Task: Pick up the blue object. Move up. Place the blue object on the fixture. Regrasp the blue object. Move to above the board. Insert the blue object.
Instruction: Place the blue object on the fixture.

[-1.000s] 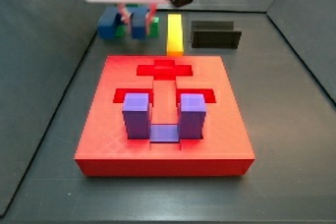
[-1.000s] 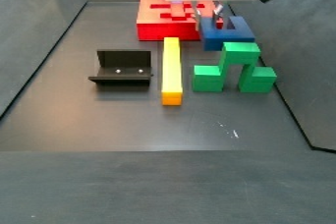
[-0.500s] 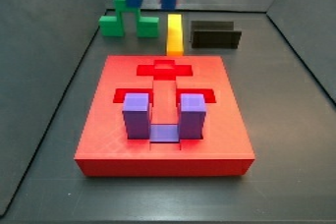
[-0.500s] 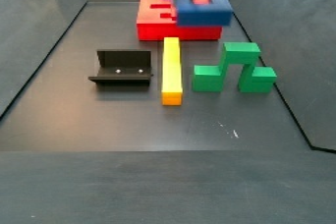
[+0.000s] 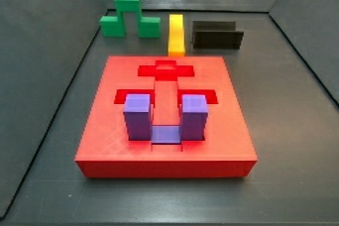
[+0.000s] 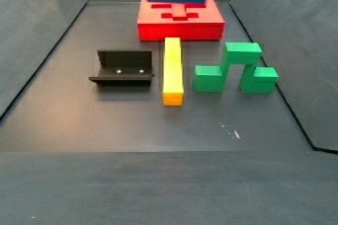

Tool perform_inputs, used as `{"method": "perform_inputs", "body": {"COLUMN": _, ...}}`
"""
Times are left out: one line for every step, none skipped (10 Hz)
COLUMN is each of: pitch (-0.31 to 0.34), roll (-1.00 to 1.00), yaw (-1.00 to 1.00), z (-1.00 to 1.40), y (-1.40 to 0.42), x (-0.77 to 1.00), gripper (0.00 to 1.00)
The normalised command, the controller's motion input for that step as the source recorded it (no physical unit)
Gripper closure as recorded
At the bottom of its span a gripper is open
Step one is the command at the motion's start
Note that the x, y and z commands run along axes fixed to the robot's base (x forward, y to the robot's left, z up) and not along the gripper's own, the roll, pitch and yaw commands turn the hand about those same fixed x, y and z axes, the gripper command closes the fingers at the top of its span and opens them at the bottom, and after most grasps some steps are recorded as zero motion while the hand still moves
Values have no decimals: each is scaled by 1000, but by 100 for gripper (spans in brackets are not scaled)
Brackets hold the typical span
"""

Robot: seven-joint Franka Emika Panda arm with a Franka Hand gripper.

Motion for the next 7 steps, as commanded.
{"method": "perform_inputs", "body": {"pitch": 0, "roll": -457, "yaw": -89, "z": 149, "y": 0, "x": 1000, "gripper": 100}}
{"method": "perform_inputs", "body": {"pitch": -117, "roll": -571, "yaw": -180, "z": 60, "y": 149, "x": 1000, "gripper": 100}}
{"method": "perform_inputs", "body": {"pitch": -143, "roll": -580, "yaw": -140, "z": 0, "y": 271, "x": 994, "gripper": 100}}
{"method": "perform_inputs", "body": {"pitch": -231, "roll": -677, "yaw": -151, "z": 6, "y": 317, "x": 903, "gripper": 100}}
{"method": "perform_inputs", "body": {"pitch": -237, "roll": -671, "yaw": -151, "z": 14, "y": 314, "x": 909, "gripper": 100}}
{"method": "perform_inputs", "body": {"pitch": -60, "roll": -480, "yaw": -100, "z": 0, "y": 306, "x": 980, "gripper": 100}}
{"method": "perform_inputs", "body": {"pitch": 0, "roll": -266, "yaw": -97, "z": 0, "y": 149, "x": 737, "gripper": 100}}
